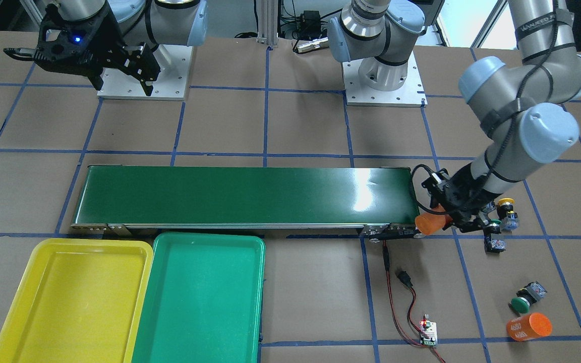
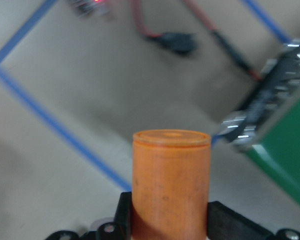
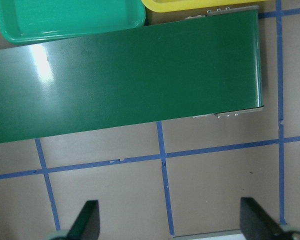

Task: Sort buttons by color to trays
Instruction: 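Carry the orange cylinder with the left gripper and set it on the belt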

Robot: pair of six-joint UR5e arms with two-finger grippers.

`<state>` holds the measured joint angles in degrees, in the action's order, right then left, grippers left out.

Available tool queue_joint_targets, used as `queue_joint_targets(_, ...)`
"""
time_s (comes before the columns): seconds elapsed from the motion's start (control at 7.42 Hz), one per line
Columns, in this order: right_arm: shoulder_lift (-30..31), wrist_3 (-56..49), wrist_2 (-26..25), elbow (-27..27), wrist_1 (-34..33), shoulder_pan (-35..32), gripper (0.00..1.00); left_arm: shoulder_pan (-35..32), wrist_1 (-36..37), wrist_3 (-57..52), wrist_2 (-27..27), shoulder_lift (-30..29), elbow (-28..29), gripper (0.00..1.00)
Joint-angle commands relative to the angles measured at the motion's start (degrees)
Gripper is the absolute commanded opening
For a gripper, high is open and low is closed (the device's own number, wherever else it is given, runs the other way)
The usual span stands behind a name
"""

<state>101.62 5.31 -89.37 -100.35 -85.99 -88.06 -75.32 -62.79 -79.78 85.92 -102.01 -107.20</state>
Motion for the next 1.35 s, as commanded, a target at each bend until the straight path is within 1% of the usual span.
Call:
queue_joint_targets(0.0, 1.2, 0.0, -0.3, 0.2, 0.5, 0.0, 1.0, -4.0, 1.4, -12.5, 1.1, 3.2, -3.2, 0.0)
queue_joint_targets(0.13, 1.4, 0.0, -0.1, 0.2, 0.5, 0.0, 1.0, -4.4, 1.4, -12.9, 0.7, 3.8, -4.5, 0.0)
queue_joint_targets(0.4, 3.0, -0.1, 0.2, 0.2, 0.3, -0.1, 1.0, -6.1, 1.8, -10.0, 0.7, 3.3, -7.7, 0.0)
queue_joint_targets(0.54, 2.7, -0.4, -0.3, 0.2, -0.1, 0.0, 1.0, -6.8, 2.1, -8.9, 0.5, 3.9, -8.1, 0.0)
queue_joint_targets(0.67, 2.5, -1.1, 0.4, 0.2, 0.3, 0.2, 1.0, -7.0, 2.0, -8.6, 1.1, 4.0, -8.2, 0.99)
queue_joint_targets(0.94, 2.4, -1.0, -0.1, 0.2, 0.3, 0.2, 1.0, -7.1, 1.9, -8.5, 1.0, 4.9, -8.2, 1.0)
queue_joint_targets(1.08, 3.0, -0.7, -0.1, 0.2, 0.7, 0.0, 1.0, -7.1, 1.7, -8.5, 1.2, 5.4, -7.2, 1.0)
queue_joint_targets(1.21, 3.6, -0.6, 0.5, 0.2, 1.9, -0.1, 1.0, -6.8, 0.3, -8.5, 1.2, 6.1, -4.7, 1.0)
